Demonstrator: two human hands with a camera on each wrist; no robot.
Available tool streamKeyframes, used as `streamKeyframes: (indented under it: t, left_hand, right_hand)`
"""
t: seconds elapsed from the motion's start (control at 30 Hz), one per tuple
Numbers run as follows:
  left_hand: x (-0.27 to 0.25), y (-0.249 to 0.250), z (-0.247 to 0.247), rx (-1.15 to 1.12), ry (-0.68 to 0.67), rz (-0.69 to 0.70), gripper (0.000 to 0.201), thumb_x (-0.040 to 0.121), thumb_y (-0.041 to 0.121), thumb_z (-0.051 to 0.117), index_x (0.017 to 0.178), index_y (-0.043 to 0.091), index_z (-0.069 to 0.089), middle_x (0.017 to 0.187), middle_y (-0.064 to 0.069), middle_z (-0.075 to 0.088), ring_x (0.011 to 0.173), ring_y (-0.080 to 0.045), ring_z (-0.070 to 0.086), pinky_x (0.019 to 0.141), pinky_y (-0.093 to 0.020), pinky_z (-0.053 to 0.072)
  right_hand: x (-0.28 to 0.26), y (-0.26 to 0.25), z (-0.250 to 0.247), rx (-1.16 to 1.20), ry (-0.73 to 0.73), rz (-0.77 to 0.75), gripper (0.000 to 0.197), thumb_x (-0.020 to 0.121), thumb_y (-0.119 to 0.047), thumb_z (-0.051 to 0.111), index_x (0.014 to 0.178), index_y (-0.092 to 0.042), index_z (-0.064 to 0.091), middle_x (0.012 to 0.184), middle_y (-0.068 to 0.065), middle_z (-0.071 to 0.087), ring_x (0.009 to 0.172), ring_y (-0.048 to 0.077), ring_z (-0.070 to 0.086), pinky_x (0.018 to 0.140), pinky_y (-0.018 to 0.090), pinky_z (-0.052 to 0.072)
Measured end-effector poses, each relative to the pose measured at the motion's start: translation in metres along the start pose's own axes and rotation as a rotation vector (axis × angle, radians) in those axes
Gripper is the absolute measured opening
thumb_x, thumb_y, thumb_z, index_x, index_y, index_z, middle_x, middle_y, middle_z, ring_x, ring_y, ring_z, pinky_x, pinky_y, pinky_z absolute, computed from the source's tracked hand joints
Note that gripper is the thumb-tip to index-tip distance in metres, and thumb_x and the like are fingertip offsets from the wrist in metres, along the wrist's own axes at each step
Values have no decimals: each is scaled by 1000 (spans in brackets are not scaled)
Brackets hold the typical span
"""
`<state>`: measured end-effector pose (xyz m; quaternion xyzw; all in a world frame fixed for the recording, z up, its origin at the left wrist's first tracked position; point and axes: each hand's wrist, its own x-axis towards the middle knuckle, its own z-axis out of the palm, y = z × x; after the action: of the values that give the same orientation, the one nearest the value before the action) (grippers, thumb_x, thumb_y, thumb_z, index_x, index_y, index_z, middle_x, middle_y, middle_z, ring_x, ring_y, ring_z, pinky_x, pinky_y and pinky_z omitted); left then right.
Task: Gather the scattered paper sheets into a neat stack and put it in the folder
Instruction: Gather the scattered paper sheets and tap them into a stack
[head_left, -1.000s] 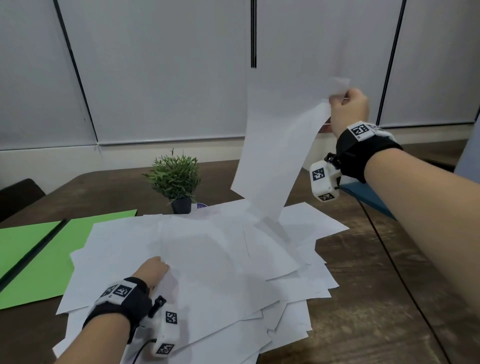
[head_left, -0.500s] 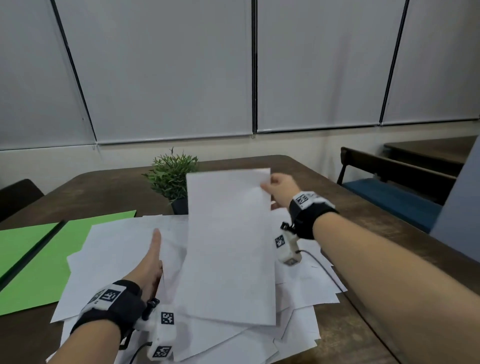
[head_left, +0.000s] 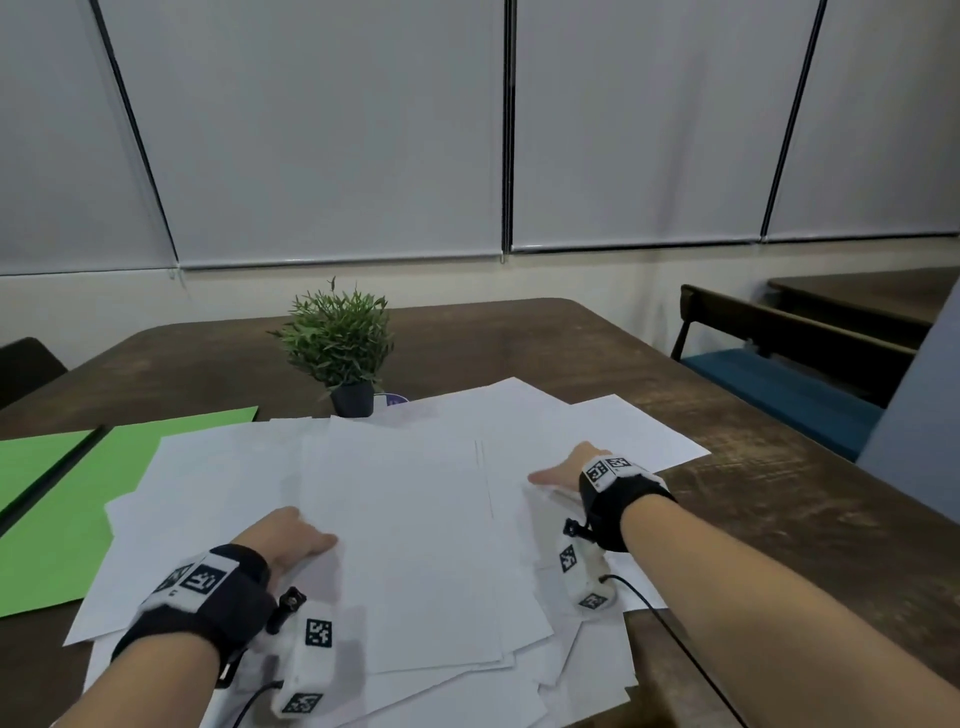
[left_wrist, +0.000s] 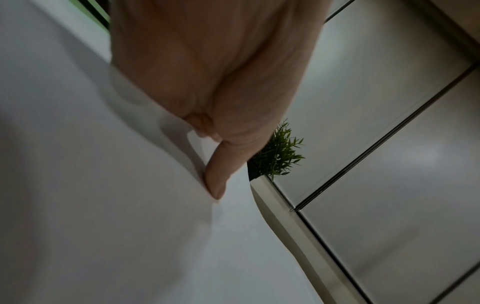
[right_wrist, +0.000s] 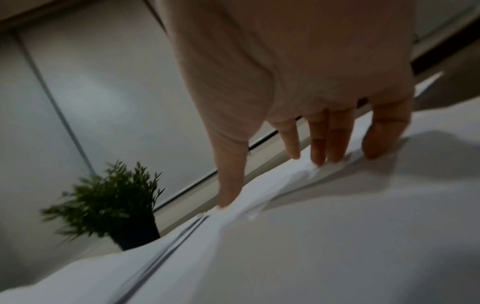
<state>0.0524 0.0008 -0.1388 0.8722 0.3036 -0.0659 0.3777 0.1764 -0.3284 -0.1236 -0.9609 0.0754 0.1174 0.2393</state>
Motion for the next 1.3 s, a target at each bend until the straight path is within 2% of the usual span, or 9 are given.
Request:
streamKeyframes:
  t: [0.1, 0.23, 0.33, 0.5, 0.73, 0.87, 1.0, 1.2, 1.3]
  left_hand:
    - [5, -3, 2, -82, 19, 0, 64, 85, 14, 70, 137, -7, 38, 136, -24, 48, 123, -37, 49, 103, -41, 43]
    - [1, -3, 7, -70, 27, -17, 61, 89, 16, 65, 137, -8, 35, 137, -23, 45, 127, -36, 46, 105, -40, 40]
    - [4, -7, 6, -118, 57, 25, 59, 81, 8, 72, 131, -6, 45, 126, -27, 54, 114, -41, 56, 97, -47, 47]
    - [5, -9, 6, -111, 62, 41, 57, 80, 10, 73, 128, -7, 47, 123, -27, 57, 112, -41, 57, 97, -48, 48]
    - [1, -7, 7, -107, 49, 38, 61, 86, 17, 69, 134, -9, 41, 131, -25, 51, 120, -39, 51, 103, -43, 43]
    - [-1, -9, 8, -90, 60, 14, 63, 89, 20, 65, 137, -8, 34, 139, -21, 44, 127, -34, 44, 106, -38, 37]
    - [0, -13, 5, -105, 71, 23, 64, 87, 18, 67, 137, -8, 35, 140, -21, 44, 126, -35, 44, 107, -40, 37]
    - [-3, -14, 0, -102, 36, -7, 71, 88, 25, 66, 140, -8, 30, 138, -22, 43, 123, -37, 47, 97, -41, 47]
    - [6, -20, 1, -147, 9, 9, 62, 85, 18, 69, 134, -8, 41, 130, -23, 53, 117, -38, 54, 96, -41, 49]
  right_hand:
    - [-5, 1, 3, -40, -109, 1, 77, 48, -59, 83, 107, -16, 60, 108, 7, 64, 98, 32, 59, 83, 36, 52]
    - [-3, -2, 5, -86, -105, 17, 73, 59, -53, 84, 115, -13, 61, 116, 9, 65, 102, 30, 60, 94, 38, 49]
    - [0, 1, 4, -51, -102, 22, 68, 62, -48, 85, 114, -11, 61, 113, 9, 66, 99, 30, 60, 93, 38, 49]
    - [-2, 0, 6, -1, -72, -13, 62, 66, -40, 84, 114, -7, 61, 97, 7, 60, 93, 29, 58, 84, 34, 48]
    - [-7, 1, -8, 37, -30, -58, 66, 71, -47, 78, 123, -11, 59, 122, 8, 62, 110, 31, 58, 97, 38, 48]
    - [-16, -16, -28, 48, 47, -169, 48, 80, -40, 72, 116, -11, 60, 109, 4, 62, 99, 25, 58, 87, 30, 46]
    - [-23, -40, -48, 127, 98, -234, 42, 81, -28, 71, 117, -7, 61, 114, 10, 65, 104, 29, 62, 94, 36, 49]
    - [-30, -40, -105, 299, 383, -268, 30, 83, -10, 67, 112, -4, 63, 109, 14, 67, 100, 32, 64, 82, 31, 48]
    - [-37, -45, -135, 415, 490, -325, 30, 82, -8, 65, 111, -6, 65, 104, 15, 68, 96, 31, 65, 82, 34, 51]
